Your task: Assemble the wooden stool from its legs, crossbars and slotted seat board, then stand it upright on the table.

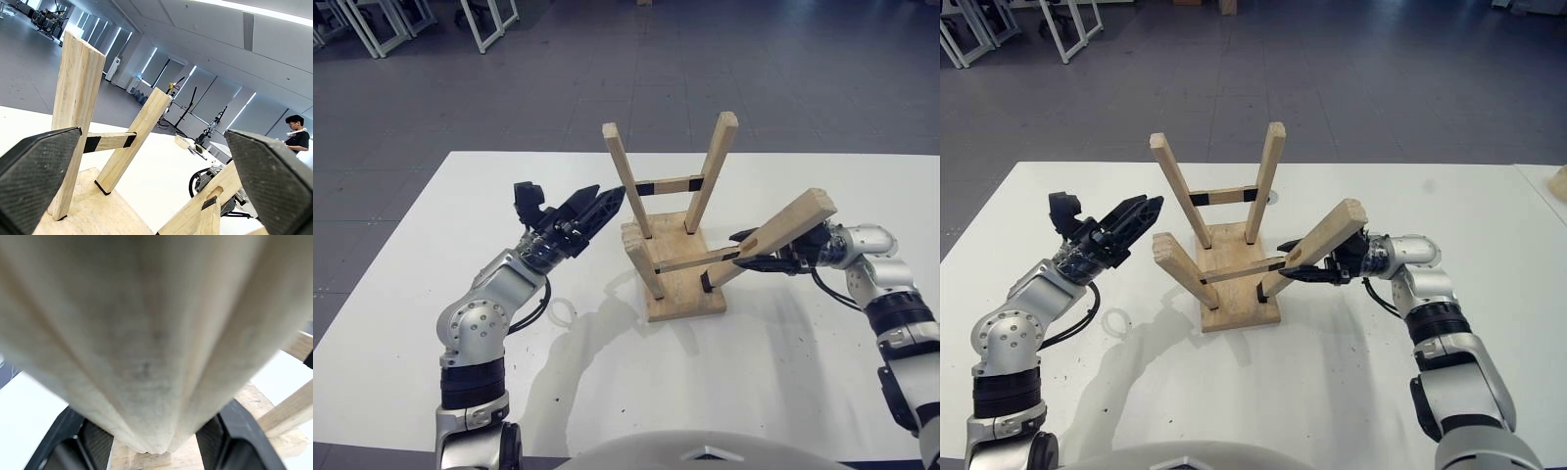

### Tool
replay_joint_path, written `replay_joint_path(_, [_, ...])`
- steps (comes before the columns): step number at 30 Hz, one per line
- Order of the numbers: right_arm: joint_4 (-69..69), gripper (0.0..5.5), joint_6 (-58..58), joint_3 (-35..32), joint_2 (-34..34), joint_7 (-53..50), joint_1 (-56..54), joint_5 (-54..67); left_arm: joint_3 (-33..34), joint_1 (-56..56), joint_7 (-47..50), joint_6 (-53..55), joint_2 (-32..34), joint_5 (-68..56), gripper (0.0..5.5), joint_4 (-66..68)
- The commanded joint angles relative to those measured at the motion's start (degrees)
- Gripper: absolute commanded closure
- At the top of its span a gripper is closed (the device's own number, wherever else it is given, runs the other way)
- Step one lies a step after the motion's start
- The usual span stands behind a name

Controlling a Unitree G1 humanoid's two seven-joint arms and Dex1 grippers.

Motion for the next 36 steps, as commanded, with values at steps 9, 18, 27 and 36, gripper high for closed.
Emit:
replay_joint_path(9, [2.99, 3.46, -3.91, 7.15, -2.49, 0.39, -5.52, 1.29, -1.58, -0.69, -0.05, 1.24, 0.19, 0.72, 0.02, -0.97])
replay_joint_path(18, [4.36, 3.46, -7.15, 10.29, -2.79, 0.39, -6.27, 1.91, -2.04, -0.46, 0.3, 1.26, -0.29, 0.6, 0.02, -1.35])
replay_joint_path(27, [9.7, 3.46, -5.05, 7.95, 1.94, 0.28, -5.76, -7.04, -2.2, -0.61, 0.57, 0.93, -0.77, 1.08, 0.02, -1.51])
replay_joint_path(36, [12.64, 3.46, -5.61, 5.8, 3.46, -0.63, -5.7, -17.87, -2.15, -0.19, 0.48, 0.77, -1.21, 1.54, 0.02, -1.84])
